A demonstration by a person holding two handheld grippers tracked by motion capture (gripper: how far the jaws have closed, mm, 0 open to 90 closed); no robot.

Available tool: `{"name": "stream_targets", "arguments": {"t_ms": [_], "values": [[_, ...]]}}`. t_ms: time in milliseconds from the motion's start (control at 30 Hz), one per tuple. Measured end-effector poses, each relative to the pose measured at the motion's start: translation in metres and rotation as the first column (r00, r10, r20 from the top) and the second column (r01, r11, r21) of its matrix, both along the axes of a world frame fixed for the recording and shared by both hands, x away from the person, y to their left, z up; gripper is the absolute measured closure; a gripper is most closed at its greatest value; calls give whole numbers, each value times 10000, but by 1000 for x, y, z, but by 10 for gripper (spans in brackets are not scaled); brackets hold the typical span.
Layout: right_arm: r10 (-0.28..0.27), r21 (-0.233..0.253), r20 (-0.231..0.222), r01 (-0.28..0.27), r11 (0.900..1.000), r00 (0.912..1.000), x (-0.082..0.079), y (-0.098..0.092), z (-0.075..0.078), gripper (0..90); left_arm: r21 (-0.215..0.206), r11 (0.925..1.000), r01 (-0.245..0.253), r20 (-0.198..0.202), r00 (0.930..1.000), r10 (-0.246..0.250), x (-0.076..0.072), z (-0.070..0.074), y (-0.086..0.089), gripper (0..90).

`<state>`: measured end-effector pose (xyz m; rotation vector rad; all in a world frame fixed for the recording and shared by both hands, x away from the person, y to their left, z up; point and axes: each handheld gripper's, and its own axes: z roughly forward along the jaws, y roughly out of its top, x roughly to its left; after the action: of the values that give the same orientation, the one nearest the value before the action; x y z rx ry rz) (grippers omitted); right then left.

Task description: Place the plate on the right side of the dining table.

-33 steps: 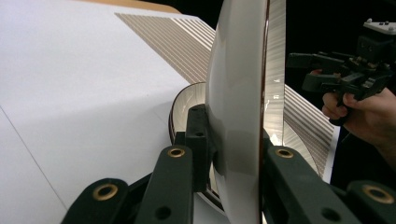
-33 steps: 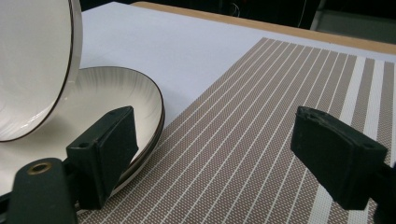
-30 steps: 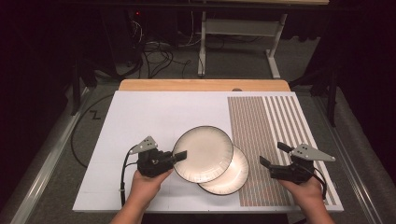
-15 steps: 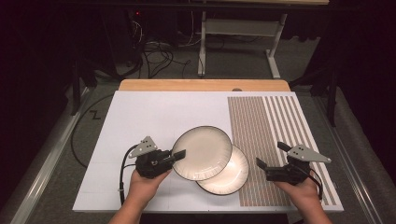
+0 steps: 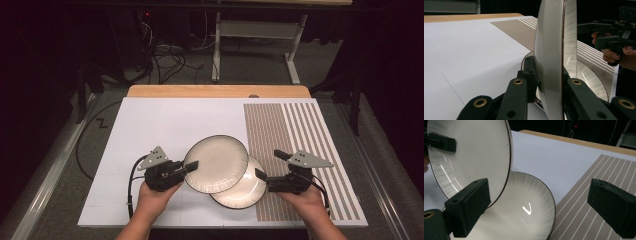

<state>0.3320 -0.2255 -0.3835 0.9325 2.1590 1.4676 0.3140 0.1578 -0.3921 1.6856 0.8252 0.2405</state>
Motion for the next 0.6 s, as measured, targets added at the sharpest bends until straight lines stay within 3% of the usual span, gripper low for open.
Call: {"name": "stream_targets", "arguments": {"t_ms": [200,333,467,533,600], "values": [[349,-48,-21,-349,9994,9994,7,19,4,157,29,10000,1,27,10000,-1,0,0,0,779],[694,337,-264,-685,9971,9972,12,30,5,171,73,10000,22,54,10000,-23,0,0,1,778],[900,247,-296,-893,9957,9955,14,39,6,191,111,9999,-7,60,10000,6,0,0,1,778],[941,122,-317,-937,9955,9951,16,44,6,226,132,9999,-5,84,10000,4,0,0,2,778],[992,339,-576,-974,9947,9934,17,47,2,311,156,9999,0,101,9999,-1,0,1,2,778]]}}
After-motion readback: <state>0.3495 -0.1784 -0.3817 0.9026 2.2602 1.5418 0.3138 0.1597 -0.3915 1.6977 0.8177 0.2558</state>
